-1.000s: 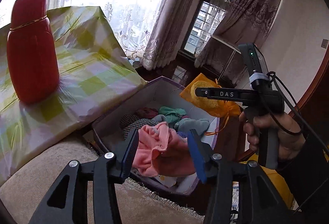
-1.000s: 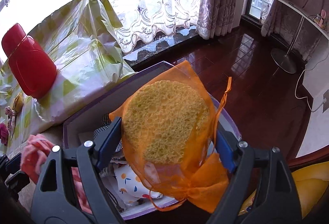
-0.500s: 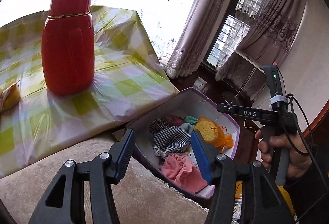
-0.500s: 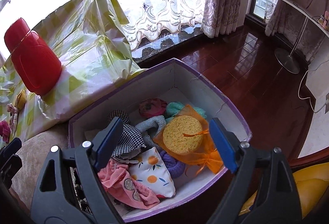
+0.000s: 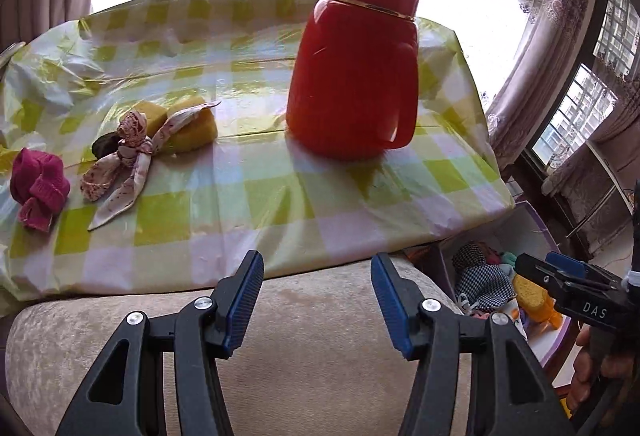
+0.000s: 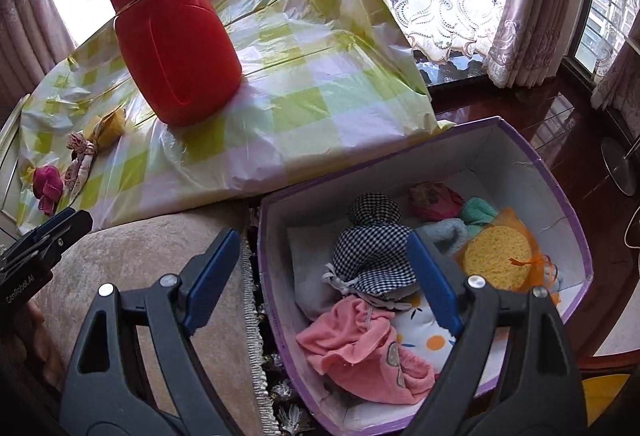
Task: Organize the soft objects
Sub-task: 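Move both open grippers back over the bed toward the remaining items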
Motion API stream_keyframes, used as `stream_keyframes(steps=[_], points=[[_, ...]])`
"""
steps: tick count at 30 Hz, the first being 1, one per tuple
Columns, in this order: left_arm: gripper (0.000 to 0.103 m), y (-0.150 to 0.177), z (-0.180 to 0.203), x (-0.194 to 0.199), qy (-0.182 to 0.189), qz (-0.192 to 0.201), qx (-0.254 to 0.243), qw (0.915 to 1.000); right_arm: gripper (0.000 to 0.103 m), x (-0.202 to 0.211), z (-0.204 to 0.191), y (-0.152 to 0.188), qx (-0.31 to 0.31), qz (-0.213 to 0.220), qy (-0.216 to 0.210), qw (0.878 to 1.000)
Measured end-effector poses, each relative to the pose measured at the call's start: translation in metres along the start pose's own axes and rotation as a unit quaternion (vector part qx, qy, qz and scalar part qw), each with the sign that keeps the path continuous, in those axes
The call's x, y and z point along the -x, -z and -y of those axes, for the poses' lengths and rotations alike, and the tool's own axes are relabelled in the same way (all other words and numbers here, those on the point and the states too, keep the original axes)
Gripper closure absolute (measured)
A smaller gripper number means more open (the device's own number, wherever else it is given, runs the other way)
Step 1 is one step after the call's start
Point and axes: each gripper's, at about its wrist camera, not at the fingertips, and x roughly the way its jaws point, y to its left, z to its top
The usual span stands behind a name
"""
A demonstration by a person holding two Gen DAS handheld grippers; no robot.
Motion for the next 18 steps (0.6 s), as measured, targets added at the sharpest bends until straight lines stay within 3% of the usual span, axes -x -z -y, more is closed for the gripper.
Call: stream_keyframes(steps=[10, 18], points=[[0.042, -0.006, -0.079, 0.005, -0.086, 0.008, 0.076, 0.9933, 0.016, -0.018, -0.086, -0.001, 0.063, 0.002, -0.054, 0.997], [0.042, -0.007, -0.121, 0.009, -0.122, 0.01, 0.12, 0.9852, 0.016, -0.033, -0.141, -0.003, 0.114, 0.003, -0.077, 0.991]])
